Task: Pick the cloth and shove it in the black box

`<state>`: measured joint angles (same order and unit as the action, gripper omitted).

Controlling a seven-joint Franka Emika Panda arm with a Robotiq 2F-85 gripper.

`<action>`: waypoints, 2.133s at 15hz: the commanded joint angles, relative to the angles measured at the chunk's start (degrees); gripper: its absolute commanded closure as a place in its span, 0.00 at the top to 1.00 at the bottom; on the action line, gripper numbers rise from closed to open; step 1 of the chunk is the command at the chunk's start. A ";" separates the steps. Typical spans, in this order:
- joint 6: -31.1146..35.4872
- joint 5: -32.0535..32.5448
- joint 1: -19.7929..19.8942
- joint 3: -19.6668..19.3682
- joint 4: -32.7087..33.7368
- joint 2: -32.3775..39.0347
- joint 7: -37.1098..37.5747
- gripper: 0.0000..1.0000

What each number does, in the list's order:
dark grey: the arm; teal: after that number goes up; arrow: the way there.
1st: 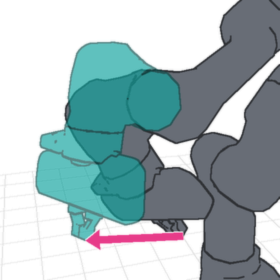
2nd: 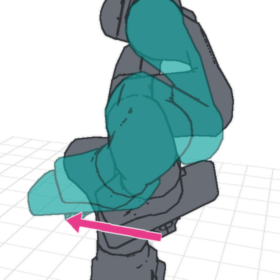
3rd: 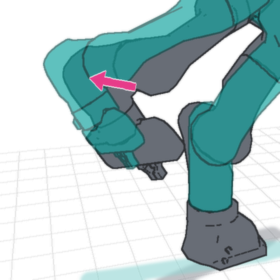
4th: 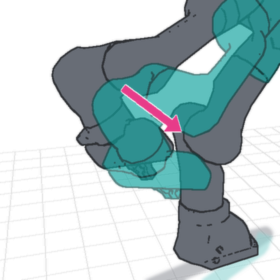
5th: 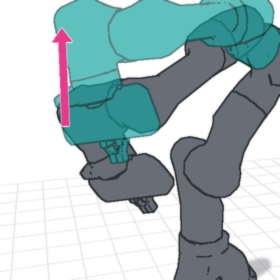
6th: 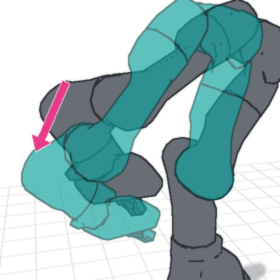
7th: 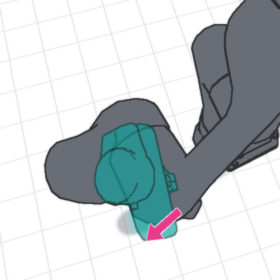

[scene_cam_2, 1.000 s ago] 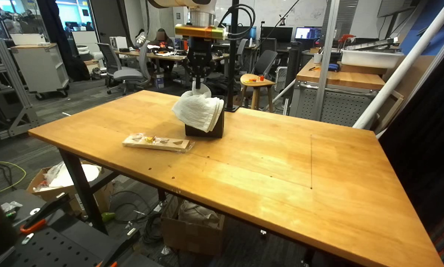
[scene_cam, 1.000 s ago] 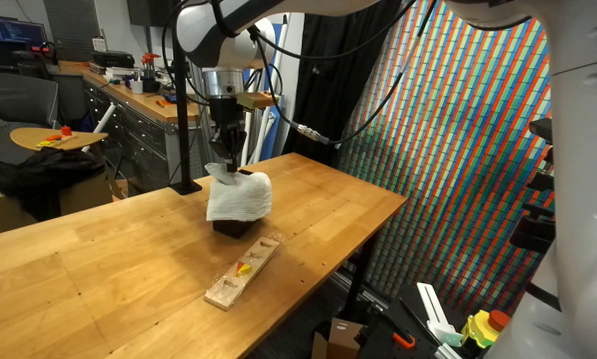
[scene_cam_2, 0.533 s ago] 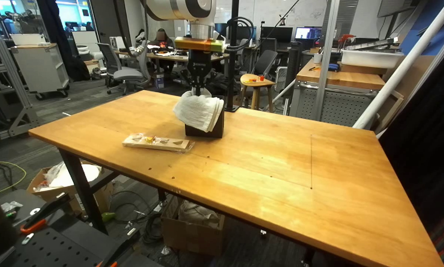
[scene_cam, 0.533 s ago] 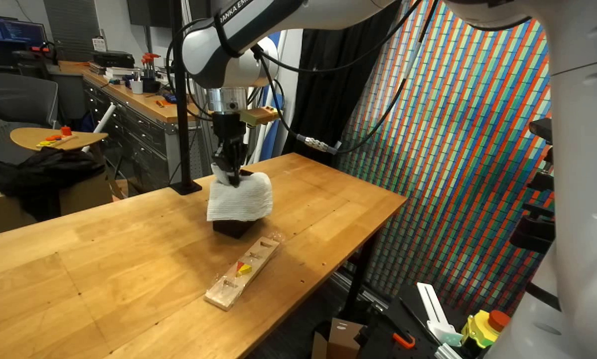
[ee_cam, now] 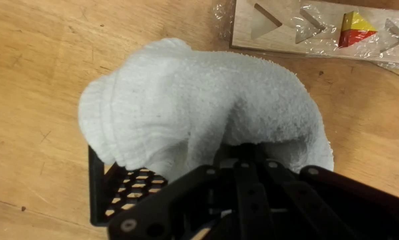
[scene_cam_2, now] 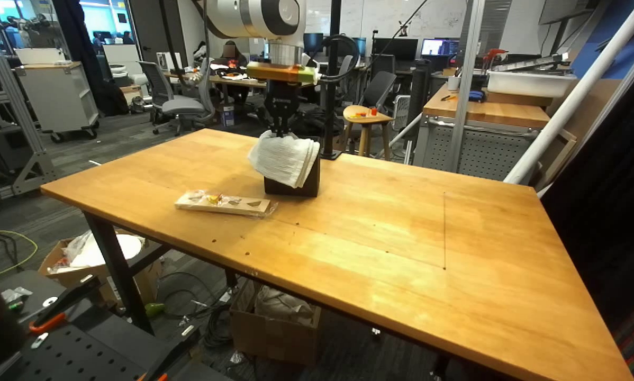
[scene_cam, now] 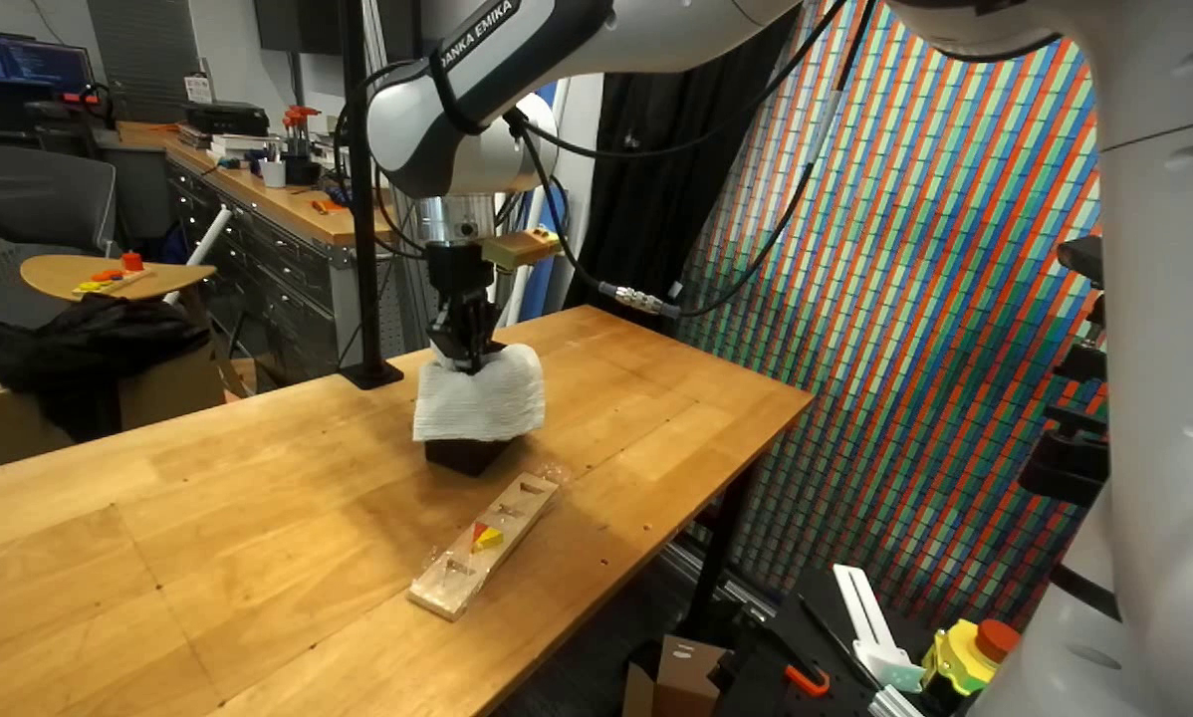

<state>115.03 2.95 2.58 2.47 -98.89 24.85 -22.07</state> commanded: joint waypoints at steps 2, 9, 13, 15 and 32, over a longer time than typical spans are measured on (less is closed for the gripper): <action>1.08 -0.96 0.72 0.53 -0.74 -0.06 -1.77 0.00; -0.33 -3.04 2.21 0.94 1.27 1.65 -6.03 0.00; -1.56 -5.01 3.60 1.09 3.61 3.70 -9.52 0.00; -2.66 -6.04 4.18 1.48 5.31 5.28 -11.45 0.00; -12.91 -5.71 4.64 1.26 14.61 6.41 -13.59 0.00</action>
<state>102.73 -1.97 6.92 3.43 -83.94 35.04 -36.71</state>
